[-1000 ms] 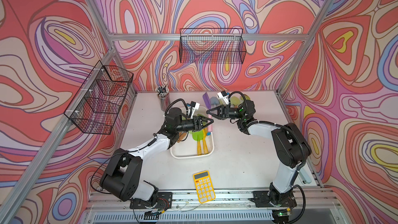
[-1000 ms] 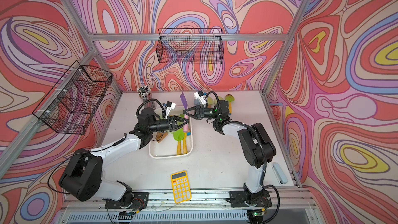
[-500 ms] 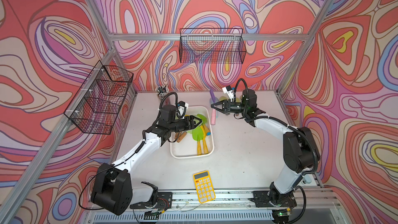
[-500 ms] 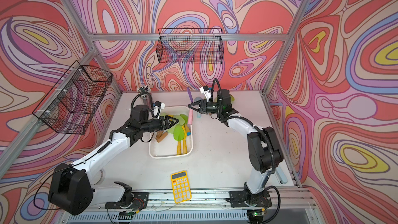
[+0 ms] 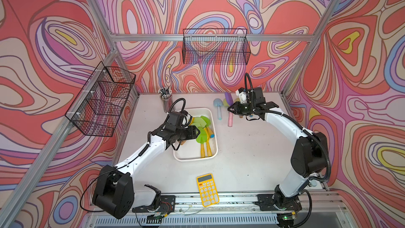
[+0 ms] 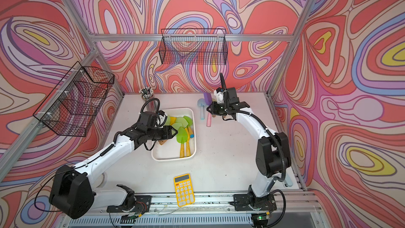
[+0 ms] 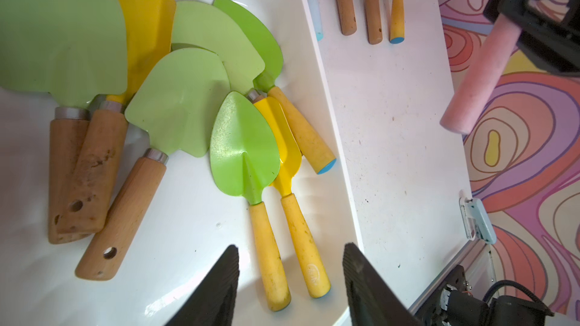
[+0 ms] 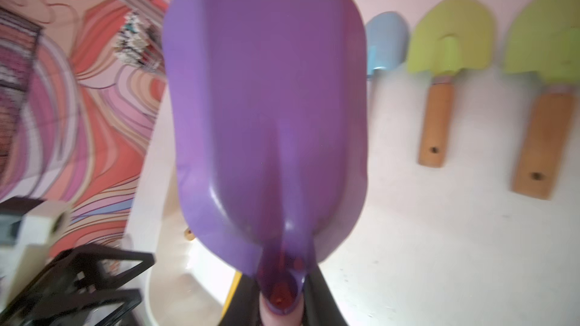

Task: Take the shovel out of the storage box
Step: Place the shovel at the center of the board.

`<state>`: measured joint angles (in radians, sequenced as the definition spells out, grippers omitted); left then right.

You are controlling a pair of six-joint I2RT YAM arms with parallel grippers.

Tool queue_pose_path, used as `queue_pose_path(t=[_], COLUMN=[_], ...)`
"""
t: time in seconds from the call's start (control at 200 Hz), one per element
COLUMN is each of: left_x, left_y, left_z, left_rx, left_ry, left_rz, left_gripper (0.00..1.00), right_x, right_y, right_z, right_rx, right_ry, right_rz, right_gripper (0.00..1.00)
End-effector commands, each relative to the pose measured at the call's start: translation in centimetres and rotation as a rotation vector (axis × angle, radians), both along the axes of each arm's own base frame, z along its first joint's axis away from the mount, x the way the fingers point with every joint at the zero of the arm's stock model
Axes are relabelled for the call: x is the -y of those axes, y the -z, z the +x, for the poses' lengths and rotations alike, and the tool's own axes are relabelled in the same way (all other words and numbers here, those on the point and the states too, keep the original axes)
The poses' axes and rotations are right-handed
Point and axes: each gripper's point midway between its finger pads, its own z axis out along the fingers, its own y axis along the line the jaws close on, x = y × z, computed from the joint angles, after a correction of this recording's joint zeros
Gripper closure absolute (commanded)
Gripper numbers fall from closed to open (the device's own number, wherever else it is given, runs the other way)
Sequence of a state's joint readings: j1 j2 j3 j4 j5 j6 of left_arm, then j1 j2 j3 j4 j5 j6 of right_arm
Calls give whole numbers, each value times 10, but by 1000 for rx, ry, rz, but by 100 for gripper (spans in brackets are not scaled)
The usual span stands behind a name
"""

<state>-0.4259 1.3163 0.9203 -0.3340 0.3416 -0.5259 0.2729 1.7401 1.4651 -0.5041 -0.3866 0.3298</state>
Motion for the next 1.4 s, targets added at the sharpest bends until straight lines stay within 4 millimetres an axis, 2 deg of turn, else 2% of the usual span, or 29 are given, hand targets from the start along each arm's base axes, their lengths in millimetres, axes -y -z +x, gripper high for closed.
queue_pose_path(t=[0.0,0.045,0.06,0.15,0.29,0.621,0.726,0.957,1.097,1.392], left_x=[-4,-3,-3,-2,-1,3,3,0,-4,-9], left_y=[13,14,14,16,17,24,25,26,21,16], left_z=[-8,-9,-10,-12,-14,-23,-26,-32,-37,-42], left_rx=[-13,-12,-12,-8,-4,-11,-15,-17,-14,-13], left_ry=[4,8,8,11,14,29,29,29,26,23], left_rz=[60,63,65,69,66,71,66,74,80,94], left_gripper=[43,44,44,44,43,44,44,44,43,43], right_x=[43,55,58,88,123,202,221,241,255,268], right_y=[17,16,29,48,72,101,111,132,142,171], right_z=[11,14,16,29,47,81,91,118,132,149], right_rx=[-7,-4,-28,-62,-118,-192,-214,-241,-241,-267], right_ry=[121,156,161,232,307,467,501,524,522,527], right_rz=[-234,-274,-300,-434,-492,-556,-589,-620,-705,-696], right_gripper=[85,85,85,86,86,87,86,87,86,86])
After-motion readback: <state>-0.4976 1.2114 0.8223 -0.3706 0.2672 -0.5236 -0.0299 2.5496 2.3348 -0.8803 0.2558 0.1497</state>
